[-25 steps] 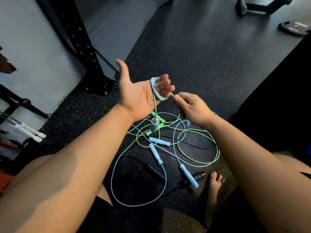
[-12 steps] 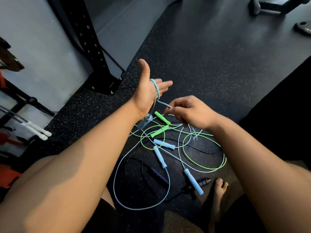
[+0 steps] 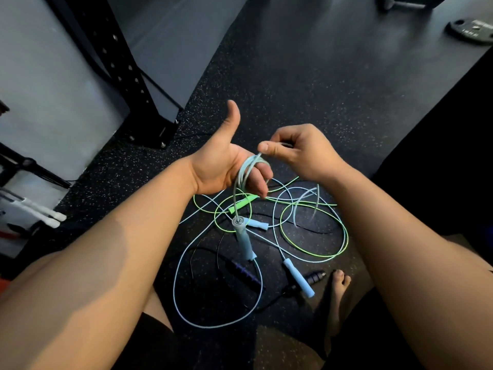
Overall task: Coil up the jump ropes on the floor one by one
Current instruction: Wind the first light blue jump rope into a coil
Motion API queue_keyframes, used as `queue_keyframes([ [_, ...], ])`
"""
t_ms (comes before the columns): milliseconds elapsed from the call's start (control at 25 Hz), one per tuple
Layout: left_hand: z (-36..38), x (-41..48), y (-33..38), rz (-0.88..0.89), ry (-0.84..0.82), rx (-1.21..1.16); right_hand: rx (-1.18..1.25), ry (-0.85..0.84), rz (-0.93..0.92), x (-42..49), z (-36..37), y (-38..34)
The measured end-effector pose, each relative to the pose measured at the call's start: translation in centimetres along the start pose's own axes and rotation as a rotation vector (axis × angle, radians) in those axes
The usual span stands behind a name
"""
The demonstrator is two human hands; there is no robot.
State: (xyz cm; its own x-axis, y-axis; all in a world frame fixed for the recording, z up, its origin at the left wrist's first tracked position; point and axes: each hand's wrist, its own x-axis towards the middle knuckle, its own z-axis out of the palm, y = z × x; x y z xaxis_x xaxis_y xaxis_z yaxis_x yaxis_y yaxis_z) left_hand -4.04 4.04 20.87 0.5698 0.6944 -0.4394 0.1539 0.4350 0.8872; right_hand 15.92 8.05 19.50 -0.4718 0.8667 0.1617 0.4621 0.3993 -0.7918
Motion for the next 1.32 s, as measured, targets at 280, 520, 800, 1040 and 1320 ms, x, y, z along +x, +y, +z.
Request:
queue_keyframes([
  [280,-0.5,-1.3,0.7,0.295,0.066,-0.59,0.009,-0.036,0.187,-0.6,2.0,1.6],
  [520,-2.3,-1.3,0.8,0.537,0.135,-0.754,0.013,-0.453,0.365,-1.8,4.2,1.6],
  [800,-2.2,0.7,-0.3,0.367,0.439,-0.223,-0.056,-0.467,0.176,-1.5,3.7,-0.4],
  [1040,-1.4,1.4,-1.7,0.11,0.11,0.156,-0.173,-0.217,-0.029,-0.9,2.4,-0.6],
  [1320,-0.5,-0.1,-0.6,0.003,-0.077,0.096,-0.089,0.02,-0.035,-0.5,0.1,-0.1],
])
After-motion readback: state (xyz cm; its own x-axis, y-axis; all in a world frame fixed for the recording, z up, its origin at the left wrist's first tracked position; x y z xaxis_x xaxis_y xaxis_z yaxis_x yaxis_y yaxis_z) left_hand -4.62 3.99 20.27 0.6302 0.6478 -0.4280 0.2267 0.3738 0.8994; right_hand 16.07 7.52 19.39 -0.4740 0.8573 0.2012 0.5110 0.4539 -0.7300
